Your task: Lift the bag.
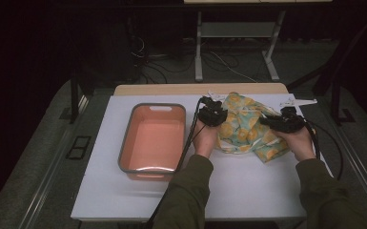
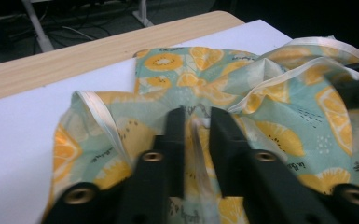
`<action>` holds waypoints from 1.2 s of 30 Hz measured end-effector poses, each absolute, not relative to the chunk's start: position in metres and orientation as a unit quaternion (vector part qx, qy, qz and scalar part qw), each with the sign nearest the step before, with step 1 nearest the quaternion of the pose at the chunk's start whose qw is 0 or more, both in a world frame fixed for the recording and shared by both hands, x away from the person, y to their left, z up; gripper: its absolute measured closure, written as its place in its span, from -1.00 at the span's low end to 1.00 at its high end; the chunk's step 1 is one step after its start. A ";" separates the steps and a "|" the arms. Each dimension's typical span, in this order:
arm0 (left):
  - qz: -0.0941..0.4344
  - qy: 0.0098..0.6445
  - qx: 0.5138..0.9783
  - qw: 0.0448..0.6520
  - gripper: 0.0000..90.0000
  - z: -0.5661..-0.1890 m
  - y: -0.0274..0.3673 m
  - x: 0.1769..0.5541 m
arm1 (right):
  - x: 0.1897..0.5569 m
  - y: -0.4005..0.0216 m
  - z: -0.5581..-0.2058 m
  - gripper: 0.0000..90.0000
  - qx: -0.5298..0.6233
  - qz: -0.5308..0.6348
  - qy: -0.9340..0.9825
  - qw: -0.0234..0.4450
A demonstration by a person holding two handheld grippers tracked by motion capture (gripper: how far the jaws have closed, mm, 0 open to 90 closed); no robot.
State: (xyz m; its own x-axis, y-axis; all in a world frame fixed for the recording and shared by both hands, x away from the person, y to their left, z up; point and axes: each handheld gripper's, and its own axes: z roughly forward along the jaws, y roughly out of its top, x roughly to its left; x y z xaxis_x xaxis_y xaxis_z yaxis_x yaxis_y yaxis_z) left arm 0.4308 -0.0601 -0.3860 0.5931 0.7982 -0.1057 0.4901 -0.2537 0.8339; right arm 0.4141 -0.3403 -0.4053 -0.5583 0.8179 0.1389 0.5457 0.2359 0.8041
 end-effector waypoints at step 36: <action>0.129 0.301 0.803 0.498 -0.69 -0.349 0.067 0.342 | 0.333 -0.313 -0.359 -0.61 0.340 0.509 0.781 0.123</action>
State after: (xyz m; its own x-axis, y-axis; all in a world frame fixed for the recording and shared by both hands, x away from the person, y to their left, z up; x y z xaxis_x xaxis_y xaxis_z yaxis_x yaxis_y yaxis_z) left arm 0.3420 0.0668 -0.3489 0.7848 0.6128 -0.0925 0.3551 -0.3223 0.8775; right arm 0.3332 -0.3126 -0.3587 -0.7382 0.6567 0.1544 0.4062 0.2499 0.8790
